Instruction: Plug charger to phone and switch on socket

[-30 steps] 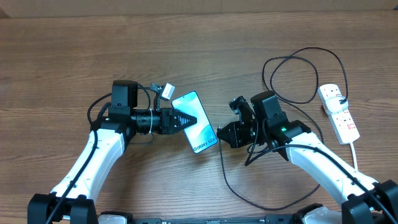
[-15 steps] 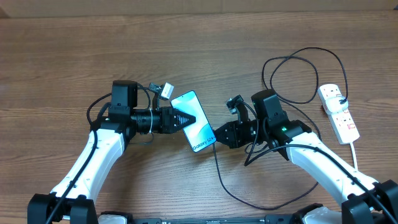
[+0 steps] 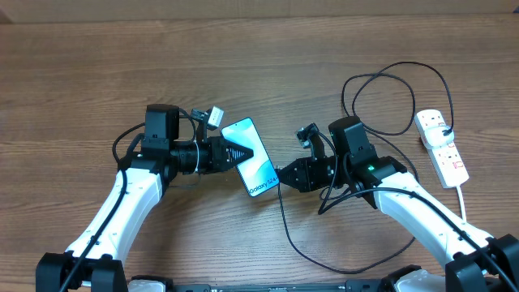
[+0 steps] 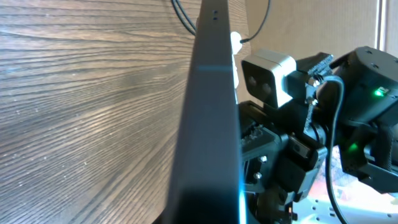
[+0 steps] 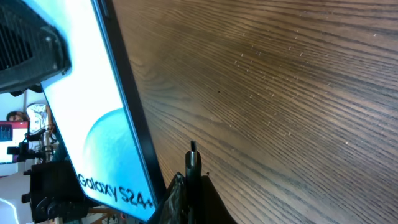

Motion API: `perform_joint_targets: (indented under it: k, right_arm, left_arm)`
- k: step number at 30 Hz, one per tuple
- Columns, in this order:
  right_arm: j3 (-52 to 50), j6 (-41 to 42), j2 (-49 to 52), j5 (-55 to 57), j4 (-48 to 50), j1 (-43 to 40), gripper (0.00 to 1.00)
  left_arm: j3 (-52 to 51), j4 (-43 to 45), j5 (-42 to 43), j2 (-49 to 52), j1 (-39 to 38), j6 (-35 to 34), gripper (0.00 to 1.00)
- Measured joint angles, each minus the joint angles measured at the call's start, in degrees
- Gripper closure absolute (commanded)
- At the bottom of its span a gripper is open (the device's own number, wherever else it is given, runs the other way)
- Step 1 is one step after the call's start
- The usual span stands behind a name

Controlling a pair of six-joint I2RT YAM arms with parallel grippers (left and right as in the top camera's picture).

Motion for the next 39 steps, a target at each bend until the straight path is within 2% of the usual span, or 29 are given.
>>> perform_joint_targets:
  k: [9,13,20,24,28,34,38,39]
  right_arm:
    - [0.0,0.26,0.0,1.16,-0.57,0.44,0.96]
    - [0.0,0.72,0.0,11.17,-3.89,0.44,0.96]
    - [0.0,4.04,0.02,37.07,-11.23,0.46,0.95]
    - [0.0,4.96,1.79,43.58,-10.88,0.46,0.93]
    - [0.02,6.43,7.67,46.42,-10.58,0.44,0.92]
    - [1.6,8.33,10.82,47.34,-9.27,0.52,0.67]
    - [1.9,8.7,10.93,46.95,-9.09,0.55,0.56]
    - [1.95,8.83,10.93,46.9,-9.07,0.55,0.47]
  left_arm:
    - [0.0,0.5,-4.44,0.0,0.0,-1.16,0.96]
    - [0.0,0.04,-4.55,0.0,0.0,-0.9,0.96]
    - [0.0,-3.21,-5.62,0.0,0.0,1.05,0.96]
    - [0.0,-3.87,-6.82,0.0,0.0,1.46,0.96]
    - [0.0,-4.5,-7.41,0.0,0.0,2.08,0.96]
    - [0.0,-4.66,-7.63,0.0,0.0,2.1,0.96]
    - [0.0,-4.63,-7.63,0.0,0.0,2.1,0.96]
    - [0.0,-4.66,-7.63,0.0,0.0,2.1,0.96]
